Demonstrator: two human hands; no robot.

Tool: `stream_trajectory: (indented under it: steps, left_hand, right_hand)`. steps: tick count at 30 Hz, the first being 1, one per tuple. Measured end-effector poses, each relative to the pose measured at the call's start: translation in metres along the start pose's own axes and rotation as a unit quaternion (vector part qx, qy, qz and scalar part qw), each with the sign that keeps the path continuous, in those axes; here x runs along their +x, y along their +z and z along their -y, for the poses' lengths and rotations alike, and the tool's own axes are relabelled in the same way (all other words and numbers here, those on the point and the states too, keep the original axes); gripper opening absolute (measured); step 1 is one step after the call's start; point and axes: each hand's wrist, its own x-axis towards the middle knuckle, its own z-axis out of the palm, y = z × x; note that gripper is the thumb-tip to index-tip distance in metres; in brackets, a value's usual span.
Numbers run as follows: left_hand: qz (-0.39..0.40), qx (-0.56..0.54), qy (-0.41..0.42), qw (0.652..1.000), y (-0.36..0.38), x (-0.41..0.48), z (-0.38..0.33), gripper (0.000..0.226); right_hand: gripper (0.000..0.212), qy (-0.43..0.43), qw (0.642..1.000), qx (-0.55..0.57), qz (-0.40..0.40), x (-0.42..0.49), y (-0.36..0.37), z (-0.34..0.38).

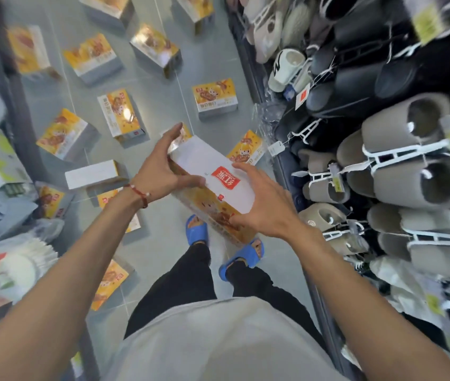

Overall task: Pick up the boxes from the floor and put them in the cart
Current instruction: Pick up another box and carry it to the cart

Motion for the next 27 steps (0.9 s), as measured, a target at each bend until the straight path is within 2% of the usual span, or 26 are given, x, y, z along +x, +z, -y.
stream_trajectory:
  steps: [2, 4, 9, 13, 16, 18, 21, 27]
  left_hand:
    - [0.009, -0.048, -0.021, 0.999, -0.004, -0.001, -0.012, 0.097]
    - [0.004, -0.043, -0.031, 0.999, -0.005, -0.002, -0.019, 0.073]
    - [0.021, -0.057, -0.062, 0.996, -0.012, -0.01, -0.015, 0.072]
    - [0.005, -0.08, -0.112, 0.99, -0.005, -0.017, -0.007, 0.039]
    - [0.049, -0.085, -0.185, 0.978, -0.007, -0.024, -0.003, 0.047]
    - [0.061, -0.127, -0.2, 0.97, -0.009, -0.029, 0.0, 0.047]
    - [0.016, -0.146, -0.166, 0.975, -0.008, -0.04, -0.002, 0.037]
    - [-0.115, -0.136, -0.137, 0.975, 0.007, -0.068, -0.01, 0.039]
  right_hand:
    - [0.106, -0.021, 0.999, -0.025, 0.001, -0.006, -0.002, 0.007]
    - [0.107, -0.031, 0.999, -0.037, -0.006, -0.012, -0.004, 0.012]
    - [0.105, -0.042, 0.998, -0.051, -0.007, -0.025, -0.008, 0.016]
    - [0.103, -0.074, 0.992, -0.097, -0.004, -0.029, -0.009, 0.023]
    - [0.102, -0.082, 0.99, -0.114, -0.02, -0.032, -0.012, 0.03]
    - [0.104, -0.096, 0.988, -0.119, -0.027, -0.034, -0.013, 0.033]
    - [0.101, -0.113, 0.984, -0.135, -0.018, -0.034, -0.016, 0.034]
    - [0.098, -0.168, 0.981, -0.098, -0.027, -0.042, -0.018, 0.016]
